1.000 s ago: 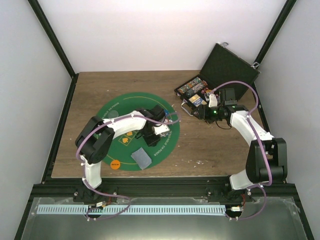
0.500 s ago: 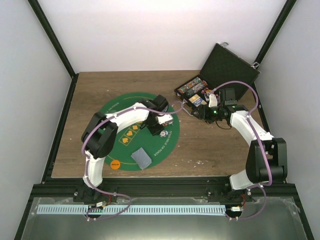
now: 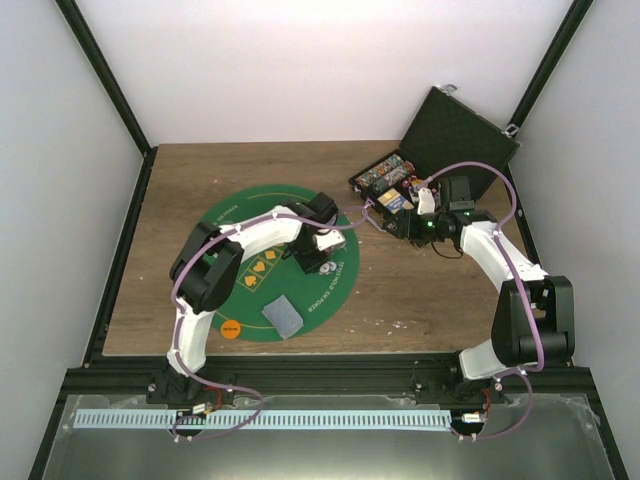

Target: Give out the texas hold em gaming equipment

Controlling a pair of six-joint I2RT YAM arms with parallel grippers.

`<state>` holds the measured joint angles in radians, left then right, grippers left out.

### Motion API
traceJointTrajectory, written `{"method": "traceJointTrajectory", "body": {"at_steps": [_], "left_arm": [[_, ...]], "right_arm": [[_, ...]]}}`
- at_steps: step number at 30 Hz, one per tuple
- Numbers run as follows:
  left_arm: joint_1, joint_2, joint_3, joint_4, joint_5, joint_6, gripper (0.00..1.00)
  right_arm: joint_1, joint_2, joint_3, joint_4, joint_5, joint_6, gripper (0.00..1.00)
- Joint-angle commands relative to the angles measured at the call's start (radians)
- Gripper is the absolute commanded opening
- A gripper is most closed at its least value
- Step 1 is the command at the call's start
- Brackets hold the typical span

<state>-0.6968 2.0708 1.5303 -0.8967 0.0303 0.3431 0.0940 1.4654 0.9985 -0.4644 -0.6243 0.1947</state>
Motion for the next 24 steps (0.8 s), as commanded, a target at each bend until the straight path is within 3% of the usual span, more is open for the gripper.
{"method": "traceJointTrajectory", "body": {"at_steps": [1,7,11,18,24], "left_arm": [[0.005,-0.010,0.039,-0.013,0.005,0.005,0.52],[0.011,-0.046,0.046,-0.036,0.012,0.019,0.61],[0.042,-0.113,0.013,-0.055,0.052,0.033,0.60],[0.161,-0.197,-0.120,-0.013,0.056,0.033,0.28],[0.166,-0.119,-0.127,0.011,0.083,0.031,0.24]], "right_arm": [[0.003,0.002,-0.001,-0.005,0.000,-0.014,0.55],[0.004,0.002,0.000,-0.008,0.002,-0.015,0.55],[0.003,0.000,-0.004,-0.006,0.003,-0.015,0.55],[0.003,0.012,0.001,0.000,-0.006,-0.009,0.55],[0.003,0.008,0.012,-0.006,-0.006,-0.011,0.55]]}}
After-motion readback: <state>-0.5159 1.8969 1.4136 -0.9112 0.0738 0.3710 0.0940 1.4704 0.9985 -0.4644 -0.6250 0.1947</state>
